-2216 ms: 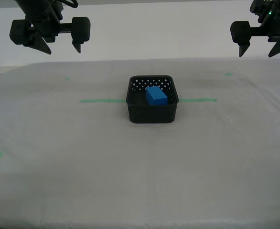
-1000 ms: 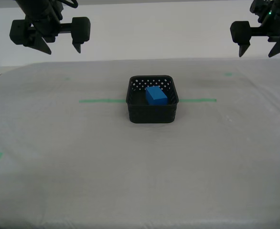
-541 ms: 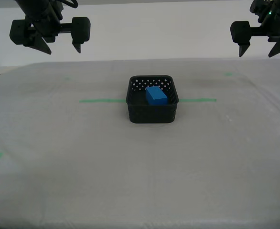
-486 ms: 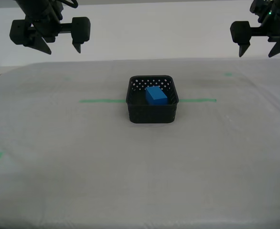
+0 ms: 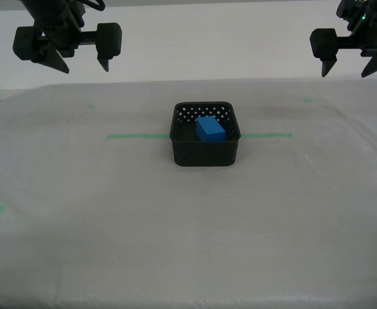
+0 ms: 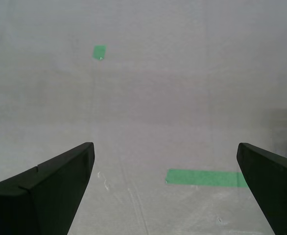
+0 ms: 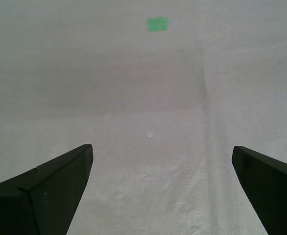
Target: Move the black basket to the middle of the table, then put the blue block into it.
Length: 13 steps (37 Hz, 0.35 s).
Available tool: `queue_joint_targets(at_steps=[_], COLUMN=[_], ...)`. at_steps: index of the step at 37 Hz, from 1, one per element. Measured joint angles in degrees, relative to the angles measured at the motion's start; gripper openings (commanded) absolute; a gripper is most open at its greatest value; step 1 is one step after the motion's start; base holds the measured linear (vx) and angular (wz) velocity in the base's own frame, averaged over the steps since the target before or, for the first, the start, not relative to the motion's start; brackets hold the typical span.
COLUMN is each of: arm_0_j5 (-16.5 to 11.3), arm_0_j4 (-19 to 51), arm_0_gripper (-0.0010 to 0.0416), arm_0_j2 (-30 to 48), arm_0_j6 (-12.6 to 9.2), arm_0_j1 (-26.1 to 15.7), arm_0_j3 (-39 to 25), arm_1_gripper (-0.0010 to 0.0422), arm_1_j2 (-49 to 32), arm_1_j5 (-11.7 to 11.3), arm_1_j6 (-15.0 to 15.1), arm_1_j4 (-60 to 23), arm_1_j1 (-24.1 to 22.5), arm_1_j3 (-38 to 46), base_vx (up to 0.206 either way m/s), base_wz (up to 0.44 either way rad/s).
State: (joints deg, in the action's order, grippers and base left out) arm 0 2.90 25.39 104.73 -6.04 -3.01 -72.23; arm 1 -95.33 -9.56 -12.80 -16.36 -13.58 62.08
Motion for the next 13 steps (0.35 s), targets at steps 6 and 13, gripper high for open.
queue_joint_targets(at_steps=[6,13], arm_0_j5=[0.0,0.0], arm_0_j4=[0.0,0.0], arm_0_gripper=[0.0398,0.0399], arm_0_j2=[0.0,0.0], arm_0_j6=[0.0,0.0], arm_0_j1=[-0.1,0.0], arm_0_j3=[0.0,0.0], arm_1_gripper=[0.04,0.04], arm_1_j2=[0.0,0.0], arm_1_j5=[0.0,0.0], arm_1_j6=[0.0,0.0], arm_1_j4=[0.0,0.0], arm_1_j1=[0.0,0.0], arm_1_j3=[0.0,0.0], base_vx=[0.0,0.0], base_wz=[0.0,0.0])
